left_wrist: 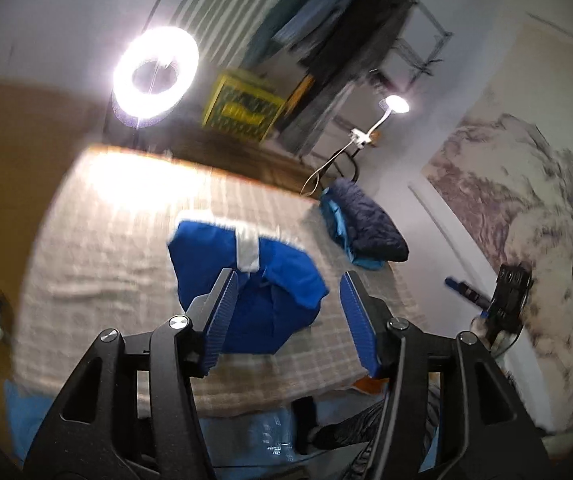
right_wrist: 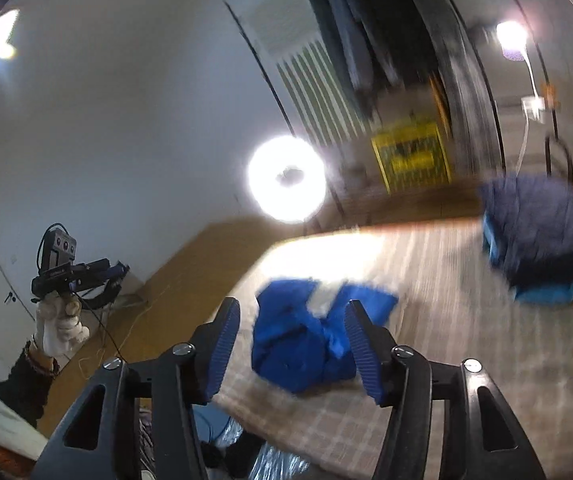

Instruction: Fold large clothes

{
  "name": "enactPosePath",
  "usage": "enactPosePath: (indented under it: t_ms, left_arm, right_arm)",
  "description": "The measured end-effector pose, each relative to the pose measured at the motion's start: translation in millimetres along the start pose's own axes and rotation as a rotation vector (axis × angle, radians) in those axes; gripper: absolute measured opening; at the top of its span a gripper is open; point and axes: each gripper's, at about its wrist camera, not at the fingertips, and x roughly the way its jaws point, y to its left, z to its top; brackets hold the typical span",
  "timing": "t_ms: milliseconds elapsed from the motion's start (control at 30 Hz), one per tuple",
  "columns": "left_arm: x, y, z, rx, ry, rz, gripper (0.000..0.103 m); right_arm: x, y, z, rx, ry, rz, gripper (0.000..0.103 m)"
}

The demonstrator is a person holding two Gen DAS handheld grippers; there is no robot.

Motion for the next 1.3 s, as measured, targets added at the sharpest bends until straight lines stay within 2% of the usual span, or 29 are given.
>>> enactPosePath:
  t_ms: [333, 500, 667, 733, 767, 800, 833, 900, 1033, 1133, 1200, 1233, 1300]
  left_arm:
    - [186.4, 124.2, -38.8, -0.254, 0.167, 0.082, 0.055]
    - [228.6, 162.2, -41.3, -0.342, 0.190, 0.074, 0.056]
    - [256.6, 191.1, -40.4, -0.434, 0.197, 0.037, 0.056]
    - [264.4, 195.9, -38.8, -0.441, 0.196, 0.009, 0.056]
    - [266.8, 195.8, -38.5, -0.437, 0.188, -0.006, 0.044]
    - [268.1, 194.9, -38.7, -0.432, 0.187, -0.010, 0.013]
    - [269.6, 193.0, -38.8, -0.424, 0.198, -0.012, 0.007]
    - [264.7, 184.8, -40.2, -0.398, 0.184, -0.004, 0.003]
    - [248.0, 166.3, -56.0, -0.462, 0.192, -0.070, 0.001]
    - [248.1, 163.4, -76.8, -0.464, 0.227, -0.061, 0.001]
    - [257.7, 177.1, -87.7, -0.506, 0.253, -0.041, 0.001]
    - [264.1, 187.4, -94.8, -0.546, 0.267, -0.042, 0.001]
    - [266.6, 189.6, -97.3, -0.547, 0.269, -0.031, 0.001]
  right_arm:
    - [172.1, -65.3, -62.2, 0.214, 0.286, -0.096, 0.061]
    - [226.0, -88.2, -82.9, 0.242, 0.378, -0.133, 0.064]
    - [251.3, -99.8, -81.5, 0.251, 0.400, -0.120, 0.063]
    - [260.5, -102.6, -82.7, 0.246, 0.406, -0.107, 0.056]
    - [263.6, -103.0, -84.2, 0.244, 0.411, -0.106, 0.044]
    - [267.2, -104.9, -85.5, 0.245, 0.416, -0.094, 0.025]
    - [269.5, -103.9, -86.6, 0.250, 0.424, -0.067, 0.019]
    - [267.3, -101.7, -84.8, 0.259, 0.412, -0.030, 0.004]
    - [242.2, -104.4, -67.2, 0.291, 0.331, 0.049, 0.001]
    - [219.6, -116.1, -62.8, 0.353, 0.272, 0.123, 0.001]
    - [221.4, -123.9, -70.1, 0.397, 0.275, 0.139, 0.001]
    - [230.3, -128.0, -77.9, 0.429, 0.302, 0.133, 0.001]
    - [245.0, -129.0, -91.6, 0.430, 0.361, 0.097, 0.000]
